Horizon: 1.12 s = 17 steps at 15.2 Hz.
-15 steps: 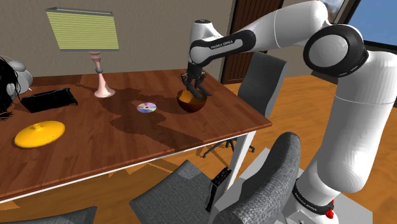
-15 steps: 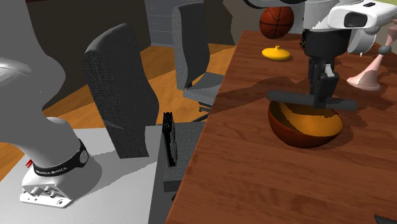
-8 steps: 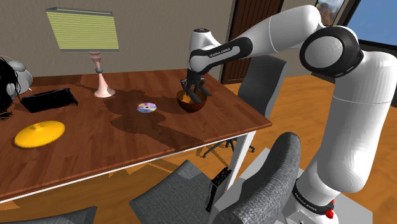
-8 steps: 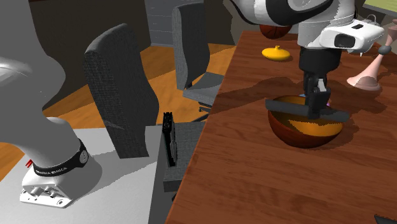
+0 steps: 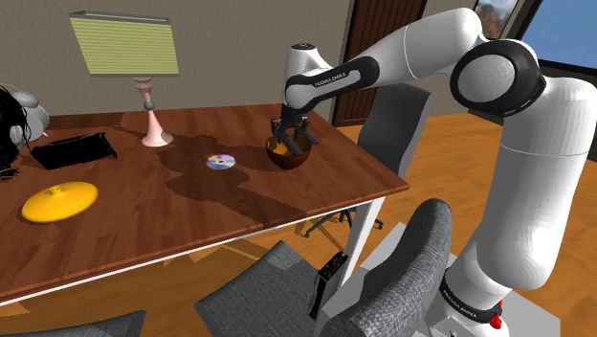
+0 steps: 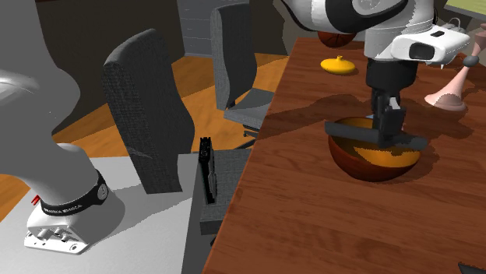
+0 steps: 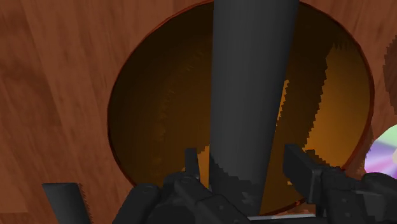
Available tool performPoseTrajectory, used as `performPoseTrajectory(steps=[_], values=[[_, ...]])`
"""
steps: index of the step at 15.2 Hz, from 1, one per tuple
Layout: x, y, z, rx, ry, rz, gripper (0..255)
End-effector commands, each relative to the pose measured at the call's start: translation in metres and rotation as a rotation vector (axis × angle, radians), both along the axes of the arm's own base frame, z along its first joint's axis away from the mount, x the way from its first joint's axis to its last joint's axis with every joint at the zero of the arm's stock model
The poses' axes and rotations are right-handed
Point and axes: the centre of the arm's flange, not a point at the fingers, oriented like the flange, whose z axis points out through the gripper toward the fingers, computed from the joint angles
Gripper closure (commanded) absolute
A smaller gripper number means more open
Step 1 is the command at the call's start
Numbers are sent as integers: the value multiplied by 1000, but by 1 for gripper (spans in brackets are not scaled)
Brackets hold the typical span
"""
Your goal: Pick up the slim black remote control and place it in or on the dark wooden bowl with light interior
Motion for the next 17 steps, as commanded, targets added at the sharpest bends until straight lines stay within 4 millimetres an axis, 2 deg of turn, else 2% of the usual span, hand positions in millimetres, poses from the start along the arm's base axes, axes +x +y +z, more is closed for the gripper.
performPoseTrajectory(steps=[1,5,9,17], values=[[0,0,-1,0,2,0,0],[0,0,-1,0,2,0,0],[-10,6,48,0,2,0,0],[-10,6,48,0,2,0,0]])
